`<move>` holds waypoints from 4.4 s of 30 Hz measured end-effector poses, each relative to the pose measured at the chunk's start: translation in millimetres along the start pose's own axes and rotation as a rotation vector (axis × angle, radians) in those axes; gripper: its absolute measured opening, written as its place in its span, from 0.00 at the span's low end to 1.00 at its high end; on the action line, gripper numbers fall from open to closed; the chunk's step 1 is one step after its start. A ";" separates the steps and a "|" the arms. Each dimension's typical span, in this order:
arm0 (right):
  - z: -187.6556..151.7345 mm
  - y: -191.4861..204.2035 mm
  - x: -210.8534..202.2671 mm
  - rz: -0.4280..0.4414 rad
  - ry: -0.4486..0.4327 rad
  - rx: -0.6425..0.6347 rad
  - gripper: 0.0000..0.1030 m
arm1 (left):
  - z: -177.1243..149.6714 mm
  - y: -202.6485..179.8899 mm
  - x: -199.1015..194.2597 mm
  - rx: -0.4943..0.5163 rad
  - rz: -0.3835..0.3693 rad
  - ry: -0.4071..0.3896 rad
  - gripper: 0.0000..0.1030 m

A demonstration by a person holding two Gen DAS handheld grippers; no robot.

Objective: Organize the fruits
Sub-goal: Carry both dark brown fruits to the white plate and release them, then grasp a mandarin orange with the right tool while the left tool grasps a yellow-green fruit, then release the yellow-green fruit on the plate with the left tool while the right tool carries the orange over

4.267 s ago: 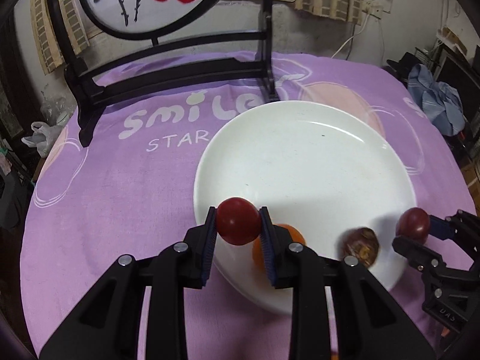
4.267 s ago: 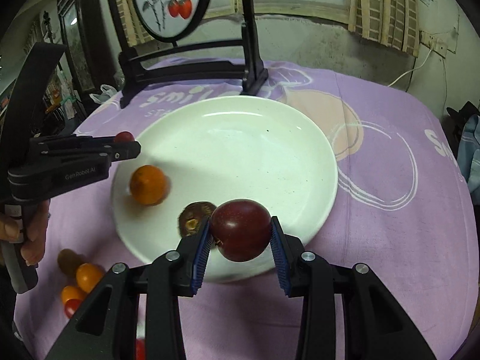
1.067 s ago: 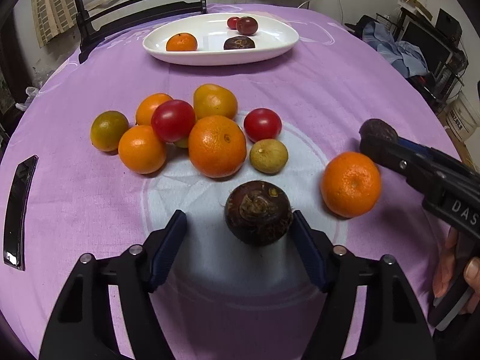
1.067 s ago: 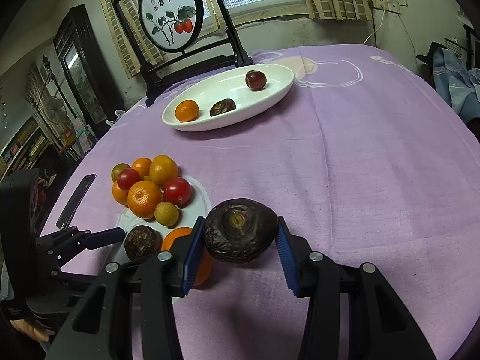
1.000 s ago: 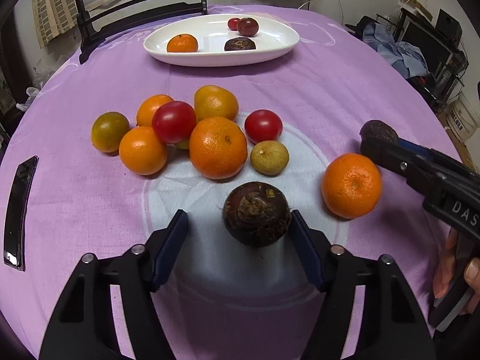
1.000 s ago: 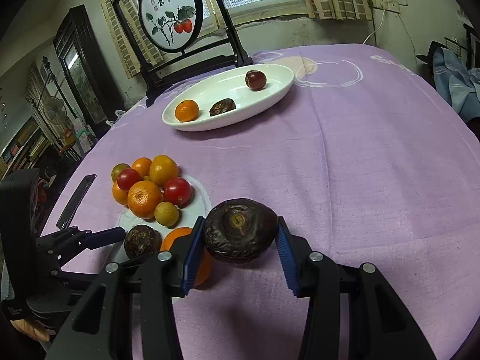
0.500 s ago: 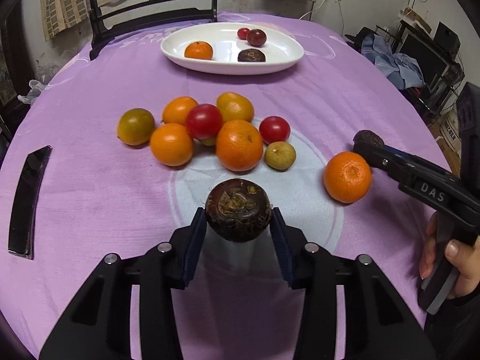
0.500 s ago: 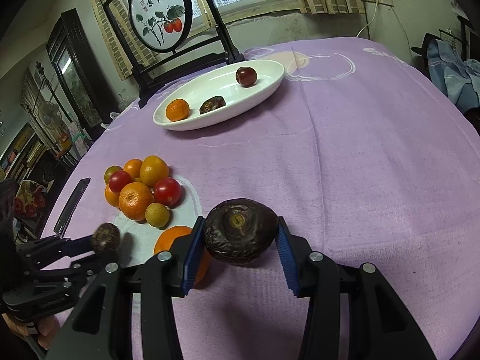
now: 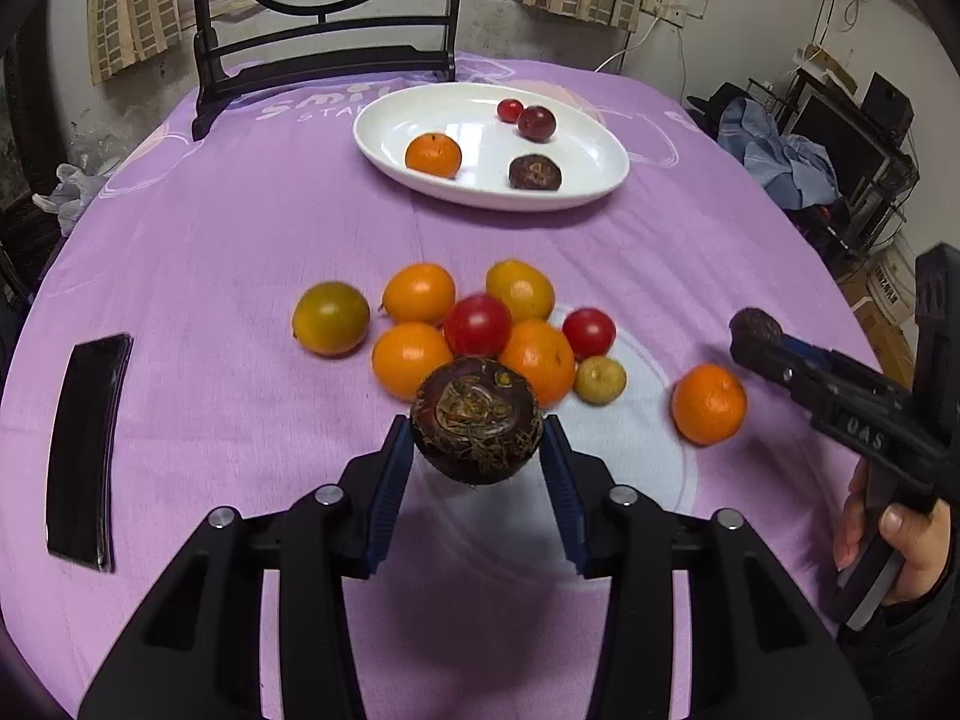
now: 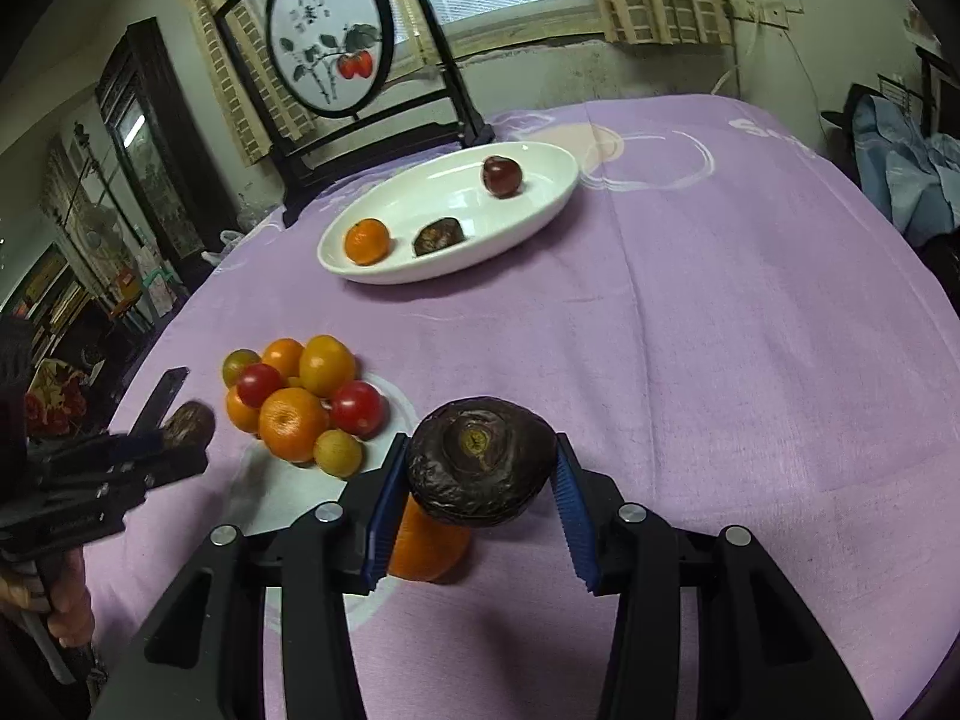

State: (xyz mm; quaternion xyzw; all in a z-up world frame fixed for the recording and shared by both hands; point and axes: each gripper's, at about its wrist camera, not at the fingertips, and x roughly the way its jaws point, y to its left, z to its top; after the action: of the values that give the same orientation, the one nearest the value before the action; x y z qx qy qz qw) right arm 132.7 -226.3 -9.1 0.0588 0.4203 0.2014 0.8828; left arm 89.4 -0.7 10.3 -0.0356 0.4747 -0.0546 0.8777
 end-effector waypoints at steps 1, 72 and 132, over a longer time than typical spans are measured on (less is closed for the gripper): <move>2.2 3.0 -0.2 -0.002 0.008 -0.019 0.46 | 5.8 0.6 -0.6 0.004 0.004 -0.006 0.42; -12.2 32.1 8.8 -0.078 0.121 -0.219 0.74 | 9.7 38.1 10.4 -0.056 0.120 -0.043 0.81; -21.8 25.2 27.4 0.038 0.085 -0.161 0.44 | 20.3 68.9 51.2 -0.013 0.091 -0.001 0.34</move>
State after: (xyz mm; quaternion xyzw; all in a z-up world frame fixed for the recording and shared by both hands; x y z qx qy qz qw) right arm 123.8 -193.6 -35.9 -0.0129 0.4388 0.2534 0.8620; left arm 138.5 61.3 -28.9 -0.0199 0.4755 -0.0116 0.8794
